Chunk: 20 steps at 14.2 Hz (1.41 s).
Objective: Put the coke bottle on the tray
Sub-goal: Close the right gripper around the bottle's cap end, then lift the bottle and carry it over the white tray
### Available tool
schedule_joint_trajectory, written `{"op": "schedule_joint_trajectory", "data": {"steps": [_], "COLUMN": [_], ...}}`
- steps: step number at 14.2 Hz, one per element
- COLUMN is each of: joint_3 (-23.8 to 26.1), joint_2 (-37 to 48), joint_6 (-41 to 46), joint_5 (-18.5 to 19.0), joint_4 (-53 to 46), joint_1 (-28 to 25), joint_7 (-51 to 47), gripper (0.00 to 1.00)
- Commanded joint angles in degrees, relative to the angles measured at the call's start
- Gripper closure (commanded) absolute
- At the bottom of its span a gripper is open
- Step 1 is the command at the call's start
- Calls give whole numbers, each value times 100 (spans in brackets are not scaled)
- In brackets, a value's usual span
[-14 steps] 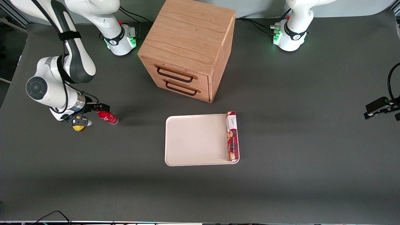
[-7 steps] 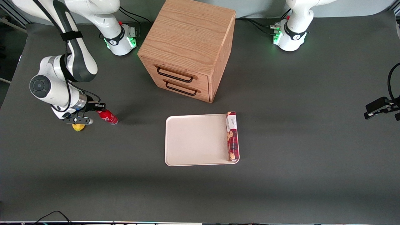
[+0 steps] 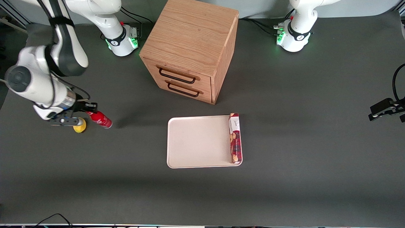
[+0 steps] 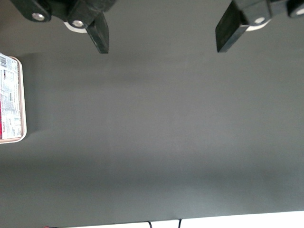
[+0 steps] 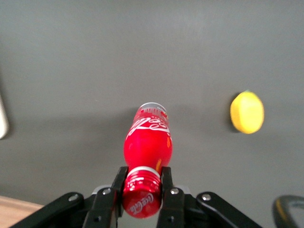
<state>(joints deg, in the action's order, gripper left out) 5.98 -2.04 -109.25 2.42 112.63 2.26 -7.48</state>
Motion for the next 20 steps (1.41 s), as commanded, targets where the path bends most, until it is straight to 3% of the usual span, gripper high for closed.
{"op": "schedule_joint_trajectory", "data": {"steps": [1, 3, 7, 9, 11, 13, 16, 20], "joint_3": [166, 472, 1307, 1651, 1669, 1669, 1687, 1740], "joint_2": [-252, -1117, -2430, -2923, -3380, -3741, -3971, -4032], "joint_6": [1200, 2261, 2541, 2165, 1751, 1391, 662, 167], "joint_5": [-75, -390, -418, -348, -287, 37, 556, 794], "joint_4": [-1687, -3508, -4880, -4935, -4926, -4874, -4419, -3977], "joint_1": [-33, -146, -480, -682, -1015, -1271, -1474, -1474], "joint_7": [-69, -392, -2436, -3344, -3977, -4409, -4805, -4842], "gripper": [100, 100, 100, 100, 100, 100, 100, 100]}}
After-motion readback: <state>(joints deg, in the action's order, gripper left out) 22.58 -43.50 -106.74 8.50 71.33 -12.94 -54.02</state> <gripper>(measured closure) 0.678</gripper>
